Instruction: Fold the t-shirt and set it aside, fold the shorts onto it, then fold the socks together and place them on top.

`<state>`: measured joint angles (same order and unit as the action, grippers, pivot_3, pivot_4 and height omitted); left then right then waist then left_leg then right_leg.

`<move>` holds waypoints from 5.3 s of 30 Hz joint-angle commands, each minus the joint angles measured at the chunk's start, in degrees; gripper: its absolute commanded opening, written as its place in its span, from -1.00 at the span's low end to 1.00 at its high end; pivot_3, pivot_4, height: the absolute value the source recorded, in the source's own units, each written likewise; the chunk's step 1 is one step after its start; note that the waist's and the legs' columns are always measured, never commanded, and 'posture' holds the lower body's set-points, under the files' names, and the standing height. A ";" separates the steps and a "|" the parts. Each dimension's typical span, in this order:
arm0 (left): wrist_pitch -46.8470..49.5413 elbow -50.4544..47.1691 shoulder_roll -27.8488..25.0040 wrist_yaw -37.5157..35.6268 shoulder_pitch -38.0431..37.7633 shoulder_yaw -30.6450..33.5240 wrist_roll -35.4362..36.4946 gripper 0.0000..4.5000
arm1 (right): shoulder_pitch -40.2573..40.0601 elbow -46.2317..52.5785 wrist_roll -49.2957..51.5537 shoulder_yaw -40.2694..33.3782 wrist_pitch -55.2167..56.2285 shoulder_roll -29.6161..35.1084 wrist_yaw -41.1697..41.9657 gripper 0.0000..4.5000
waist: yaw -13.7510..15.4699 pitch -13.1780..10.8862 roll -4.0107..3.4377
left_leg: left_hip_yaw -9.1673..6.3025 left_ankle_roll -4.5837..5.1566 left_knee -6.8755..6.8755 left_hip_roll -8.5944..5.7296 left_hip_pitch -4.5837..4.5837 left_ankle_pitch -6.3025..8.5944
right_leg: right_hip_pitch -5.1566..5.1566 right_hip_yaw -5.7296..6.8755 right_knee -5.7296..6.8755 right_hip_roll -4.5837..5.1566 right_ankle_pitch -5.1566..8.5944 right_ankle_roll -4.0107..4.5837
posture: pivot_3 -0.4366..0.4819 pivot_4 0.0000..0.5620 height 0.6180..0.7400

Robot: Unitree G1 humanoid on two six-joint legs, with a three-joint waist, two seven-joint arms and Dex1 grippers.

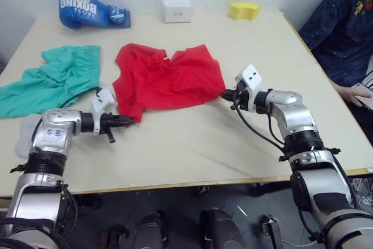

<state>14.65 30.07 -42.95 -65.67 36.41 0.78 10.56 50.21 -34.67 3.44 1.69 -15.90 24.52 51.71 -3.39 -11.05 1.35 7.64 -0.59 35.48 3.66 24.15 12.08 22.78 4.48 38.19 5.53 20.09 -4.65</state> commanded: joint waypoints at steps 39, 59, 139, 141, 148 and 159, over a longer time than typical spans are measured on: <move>-25.21 -13.97 -8.29 7.57 -24.52 4.01 -8.27 0.01 | -29.55 34.80 8.95 -0.22 4.91 14.90 8.51 -1.00 | 1.34 0.00 0.00 | 0.05 0.42 0.07 0.08 -0.10 0.61 | -0.18 0.04 -0.29 0.31 -0.01 0.00 | -0.05 -0.47 1.00; -25.79 -10.55 -8.22 14.24 -25.20 3.37 -8.39 -0.98 | -29.82 34.72 9.22 -0.36 5.80 15.55 9.51 -1.00 | 1.55 0.32 -0.50 | 0.42 0.46 -0.20 0.15 -1.07 0.73 | -0.75 -0.12 -0.27 0.32 -0.01 0.02 | -0.05 -0.47 1.00; 16.01 -51.87 -29.11 -3.15 -40.91 14.00 11.65 -0.98 | -56.00 42.33 11.48 -10.16 9.66 37.25 11.98 -1.00 | 1.77 0.34 0.55 | 2.13 0.38 0.94 1.27 -1.18 2.22 | -0.32 -0.11 -0.38 -0.09 0.10 0.76 | -0.05 -0.47 1.00; 15.10 -47.37 -32.09 -7.47 -35.30 8.63 10.27 -0.98 | -52.73 40.77 12.99 -9.56 7.16 37.40 14.02 -1.00 | 1.66 0.29 0.45 | 2.19 0.43 0.92 1.21 -1.14 2.20 | -0.26 -0.13 -0.37 -0.05 0.10 0.75 | -0.05 -0.47 1.00; 12.35 -32.91 -24.90 -13.28 -12.89 -7.70 4.56 -0.98 | -45.13 35.06 13.15 -5.91 4.91 33.69 15.70 -1.00 | 1.82 0.25 0.34 | 2.38 0.34 0.92 1.01 -1.08 2.19 | -0.09 -0.09 -0.29 -0.47 0.06 0.67 | -0.05 -0.47 1.00; 11.62 -20.13 -17.28 -14.07 -3.26 -11.17 0.96 -0.98 | -42.84 34.20 13.66 -6.89 0.90 29.45 12.30 -1.00 | 1.63 0.25 0.34 | 2.54 0.17 1.71 1.30 -0.89 2.31 | -0.01 -0.33 -0.15 -0.88 -0.02 0.49 | -0.05 -0.47 1.00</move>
<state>26.51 9.70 -60.22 -79.61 32.54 -11.55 11.74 7.23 -0.77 16.22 -3.29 -14.09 54.55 65.01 -1.76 -10.80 1.69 10.17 -0.42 37.22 4.99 23.26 14.38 22.75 4.08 38.05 4.65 20.07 -4.16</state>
